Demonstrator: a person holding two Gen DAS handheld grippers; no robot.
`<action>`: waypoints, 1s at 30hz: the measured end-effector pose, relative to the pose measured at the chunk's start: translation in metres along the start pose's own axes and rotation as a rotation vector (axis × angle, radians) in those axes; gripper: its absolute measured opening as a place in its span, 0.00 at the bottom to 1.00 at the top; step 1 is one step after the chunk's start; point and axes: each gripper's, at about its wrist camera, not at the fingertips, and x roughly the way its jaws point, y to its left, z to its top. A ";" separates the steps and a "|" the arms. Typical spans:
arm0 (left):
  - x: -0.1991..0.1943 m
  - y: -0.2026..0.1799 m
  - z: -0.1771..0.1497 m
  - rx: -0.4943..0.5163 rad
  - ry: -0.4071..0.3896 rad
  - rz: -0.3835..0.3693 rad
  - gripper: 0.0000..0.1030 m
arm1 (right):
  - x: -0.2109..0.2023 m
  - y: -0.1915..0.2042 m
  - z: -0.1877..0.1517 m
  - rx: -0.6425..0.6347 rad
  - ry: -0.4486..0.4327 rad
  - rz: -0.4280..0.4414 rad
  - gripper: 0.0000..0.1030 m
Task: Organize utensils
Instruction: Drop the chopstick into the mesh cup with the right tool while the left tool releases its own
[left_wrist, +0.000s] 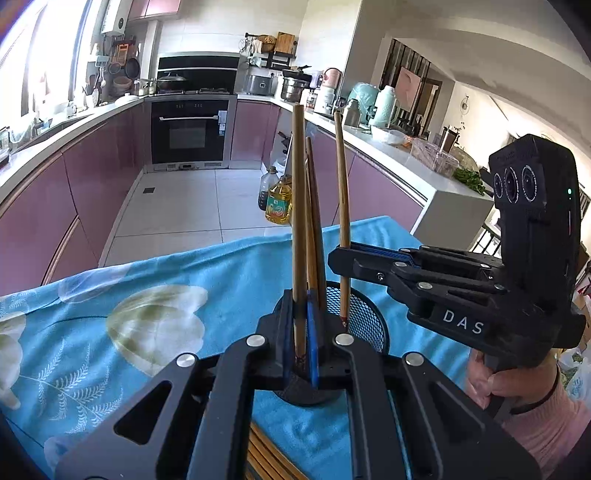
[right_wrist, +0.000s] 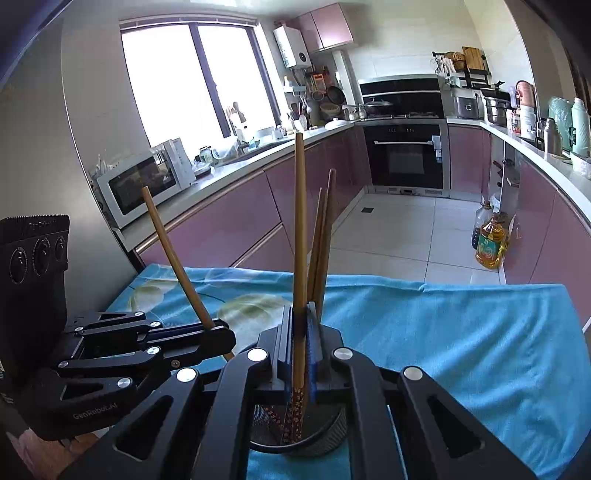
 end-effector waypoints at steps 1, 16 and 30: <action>0.002 0.000 0.000 0.001 0.004 -0.004 0.07 | 0.002 0.000 -0.001 0.002 0.012 -0.003 0.06; 0.010 0.002 -0.001 -0.009 0.009 0.025 0.18 | 0.003 -0.006 -0.006 0.037 0.013 -0.011 0.14; -0.069 0.007 -0.041 0.002 -0.130 0.122 0.35 | -0.047 0.031 -0.027 -0.053 -0.073 0.082 0.32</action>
